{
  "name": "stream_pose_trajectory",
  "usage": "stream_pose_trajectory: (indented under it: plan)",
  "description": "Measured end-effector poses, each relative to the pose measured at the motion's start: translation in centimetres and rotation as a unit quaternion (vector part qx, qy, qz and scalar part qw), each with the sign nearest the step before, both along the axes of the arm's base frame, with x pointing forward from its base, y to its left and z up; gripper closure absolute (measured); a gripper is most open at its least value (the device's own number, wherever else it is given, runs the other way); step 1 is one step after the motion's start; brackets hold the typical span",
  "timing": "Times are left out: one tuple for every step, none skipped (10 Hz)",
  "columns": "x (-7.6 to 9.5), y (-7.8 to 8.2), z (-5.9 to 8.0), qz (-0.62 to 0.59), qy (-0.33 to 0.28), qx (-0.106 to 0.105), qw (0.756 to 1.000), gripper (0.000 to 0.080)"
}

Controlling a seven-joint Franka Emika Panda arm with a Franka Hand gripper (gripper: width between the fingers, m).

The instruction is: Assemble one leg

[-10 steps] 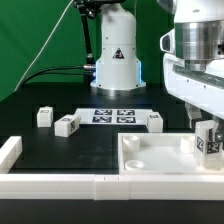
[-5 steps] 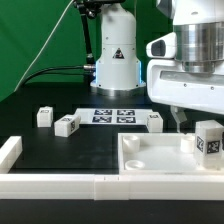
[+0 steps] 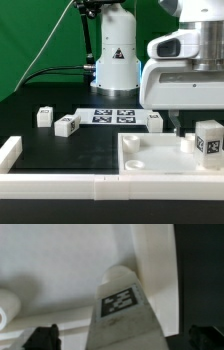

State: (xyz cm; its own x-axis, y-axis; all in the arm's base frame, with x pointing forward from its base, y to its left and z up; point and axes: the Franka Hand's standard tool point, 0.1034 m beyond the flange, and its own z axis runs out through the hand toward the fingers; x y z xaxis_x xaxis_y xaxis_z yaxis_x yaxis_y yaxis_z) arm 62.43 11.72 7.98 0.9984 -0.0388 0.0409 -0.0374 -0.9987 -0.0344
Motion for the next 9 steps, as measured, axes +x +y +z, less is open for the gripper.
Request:
stream_pose_trajectory:
  plan:
    - [0.09, -0.1, 0.07, 0.072, -0.003, -0.011, 0.997, 0.0151]
    - [0.21, -0.59, 0.11, 0.156, -0.005, -0.019, 0.988, 0.0151]
    - [0.23, -0.69, 0.11, 0.192, -0.006, -0.021, 0.981, 0.0151]
    - [0.22, -0.66, 0.11, 0.175, -0.005, -0.021, 0.984, 0.0177]
    - [0.23, -0.71, 0.11, 0.174, -0.005, -0.021, 0.984, 0.0177]
    - [0.24, -0.72, 0.11, 0.174, -0.005, -0.021, 0.984, 0.035]
    - [0.23, -0.68, 0.1, 0.164, -0.005, -0.02, 0.986, 0.0513]
    - [0.22, -0.71, 0.09, 0.152, -0.005, -0.02, 0.988, 0.0513]
    - [0.22, -0.74, 0.09, 0.152, -0.005, -0.02, 0.988, 0.051]
